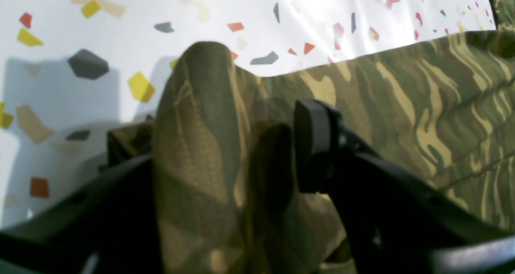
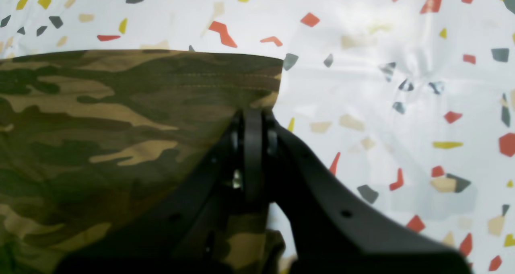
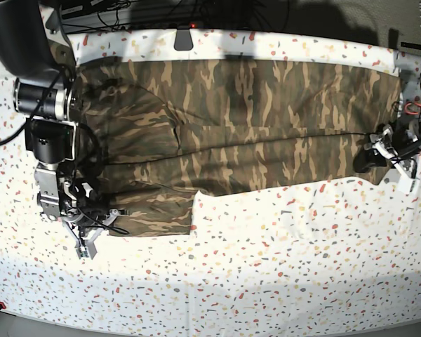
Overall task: Fold the T-shirt properly
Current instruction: 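Lift the right gripper and regrasp the sleeve corner of the shirt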
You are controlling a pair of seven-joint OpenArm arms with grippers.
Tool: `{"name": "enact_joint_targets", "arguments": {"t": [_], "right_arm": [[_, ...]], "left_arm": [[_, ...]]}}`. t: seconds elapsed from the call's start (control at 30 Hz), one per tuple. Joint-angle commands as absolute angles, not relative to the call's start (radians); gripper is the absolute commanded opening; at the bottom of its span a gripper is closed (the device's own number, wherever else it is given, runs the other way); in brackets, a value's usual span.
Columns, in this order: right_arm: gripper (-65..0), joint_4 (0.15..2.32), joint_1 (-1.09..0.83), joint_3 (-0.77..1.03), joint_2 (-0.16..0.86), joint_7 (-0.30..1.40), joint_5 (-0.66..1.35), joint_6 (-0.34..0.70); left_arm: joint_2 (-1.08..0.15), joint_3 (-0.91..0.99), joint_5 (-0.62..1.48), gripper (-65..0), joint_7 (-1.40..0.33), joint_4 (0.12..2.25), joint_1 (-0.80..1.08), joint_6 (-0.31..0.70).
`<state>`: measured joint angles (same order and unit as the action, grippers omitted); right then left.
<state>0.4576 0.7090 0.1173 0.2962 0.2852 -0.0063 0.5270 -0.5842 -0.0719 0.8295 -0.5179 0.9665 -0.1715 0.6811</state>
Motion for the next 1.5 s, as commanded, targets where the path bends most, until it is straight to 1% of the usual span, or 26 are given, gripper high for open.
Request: {"name": "enact_joint_targets", "arguments": {"t": [0.0, 0.1, 0.17, 0.33, 0.43, 0.53, 0.63, 0.77, 0.9, 1.07, 1.27, 1.37, 1.47], "right_arm": [[-65.0, 0.491, 0.748, 0.118, 0.308, 0.268, -0.001, 0.546], [-65.0, 0.538, 0.747, 0.118, 0.311, 0.277, 0.0, 0.622], [-65.0, 0.58, 0.743, 0.118, 0.31, 0.292, 0.011, 0.693], [-65.0, 0.756, 0.676, 0.118, 0.311, 0.385, 0.126, 0.698], [-65.0, 0.906, 0.591, 0.117, 0.316, 0.446, 0.201, 0.698], [-65.0, 1.074, 0.489, 0.117, 0.32, 0.531, 0.31, 0.698], [-65.0, 1.254, 0.375, 0.118, 0.333, 0.596, 0.382, 0.698], [-65.0, 1.48, 0.231, 0.118, 0.381, 0.64, 0.405, 0.698], [-65.0, 1.659, 0.096, 0.118, 0.449, 0.678, 0.405, 0.698], [-65.0, 1.793, -0.041, 0.12, 0.527, 0.685, 0.404, 0.698], [-65.0, 1.899, -0.172, 0.172, 0.588, 0.706, 0.405, 0.698], [-65.0, 1.905, -0.184, 0.213, 0.59, 0.624, 0.409, 0.698], [-65.0, 1.905, -0.157, 0.216, 0.582, 0.523, 0.452, 0.698]], "left_arm": [[-0.602, -0.066, 0.837, -35.3, -0.491, 0.975, -0.186, 0.685], [-0.602, -0.066, 0.838, -35.3, -0.469, 0.984, -0.186, 0.685], [-0.602, -0.066, 0.837, -35.3, -0.47, 0.997, -0.186, 0.685], [-0.602, -0.066, 0.832, -35.3, -0.47, 1.033, -0.186, 0.685], [-0.602, -0.066, 0.762, -35.3, -0.462, 1.064, -0.186, 0.685], [-0.602, -0.066, 0.666, -35.3, -0.414, 1.088, -0.186, 0.685], [-0.602, -0.066, 0.621, -35.3, -0.406, 1.108, -0.186, 0.685], [-0.602, -0.066, 0.601, -35.3, -0.406, 1.128, -0.186, 0.685], [-0.602, -0.066, 0.602, -35.3, -0.406, 1.135, -0.186, 0.684], [-0.607, -0.066, 0.602, -35.3, -0.414, 1.135, -0.186, 0.684], [-0.656, -0.066, 0.602, -35.3, -0.418, 1.135, -0.186, 0.682], [-0.669, -0.066, 0.603, -35.3, -0.416, 1.135, -0.186, 0.682], [-0.657, -0.067, 0.603, -35.3, -0.39, 1.135, -0.186, 0.682]]}}
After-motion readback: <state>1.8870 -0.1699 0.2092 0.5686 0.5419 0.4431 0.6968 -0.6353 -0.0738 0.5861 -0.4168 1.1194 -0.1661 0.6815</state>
